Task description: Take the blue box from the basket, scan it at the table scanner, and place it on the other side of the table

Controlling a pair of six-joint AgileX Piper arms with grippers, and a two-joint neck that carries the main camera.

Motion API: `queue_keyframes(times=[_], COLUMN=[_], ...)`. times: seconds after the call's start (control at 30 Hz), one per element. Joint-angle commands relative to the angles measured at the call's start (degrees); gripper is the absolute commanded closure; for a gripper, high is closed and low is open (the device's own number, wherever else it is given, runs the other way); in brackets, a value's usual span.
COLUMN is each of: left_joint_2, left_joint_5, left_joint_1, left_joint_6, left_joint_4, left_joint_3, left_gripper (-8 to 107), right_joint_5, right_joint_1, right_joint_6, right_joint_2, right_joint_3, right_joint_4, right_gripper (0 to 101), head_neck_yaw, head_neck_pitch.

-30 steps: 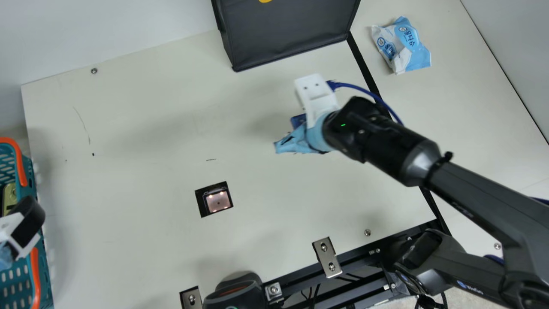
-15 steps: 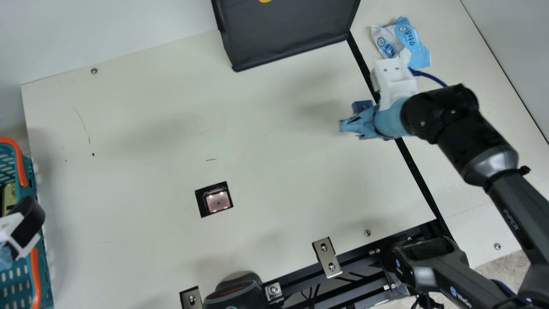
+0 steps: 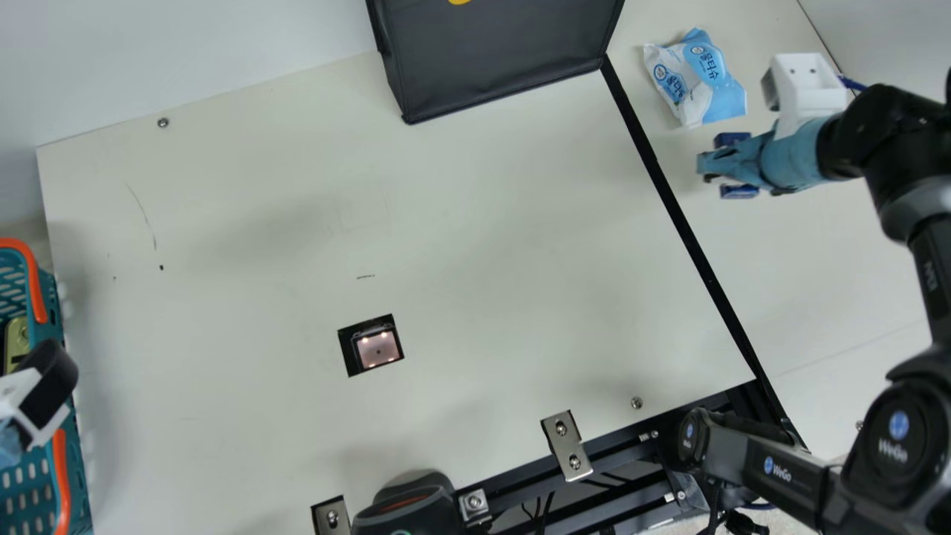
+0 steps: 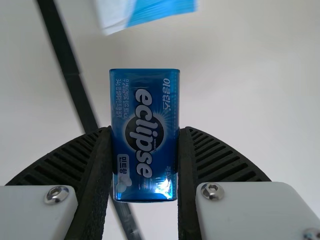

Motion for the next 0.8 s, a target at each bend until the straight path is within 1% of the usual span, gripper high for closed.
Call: queue_keyframes(times=[0.0,0.27,0.57,0.77], left_joint_2=[0.00,0.00,0.00,0.00], left_joint_5=[0.00,0.00,0.00,0.00], left_joint_1=[0.00,0.00,0.00,0.00], left_joint_6=[0.00,0.00,0.00,0.00], left_joint_4=[0.00,0.00,0.00,0.00], left_joint_3=[0.00,0.00,0.00,0.00], left_gripper=[9,9,9,9], right_joint_5=[-0.07,-0.43,0.14,1.18], right_joint_1=[-2.48,-4.96,-5.05,-5.11], right_joint_6=[-3.57,-8.64,-10.30,-11.51], right_joint_2=[2.71,10.65,19.48,24.61], right_joint_3=[-2.73,-11.50,-21.16,-26.65], right_joint_4=[0.11,-1.41,-3.90,-4.48], right_gripper=[101,101,101,101], head_neck_yaw=[-0.13,-0.13,-0.13,-0.13], head_neck_pitch=[-1.48,-1.48,-1.48,-1.48])
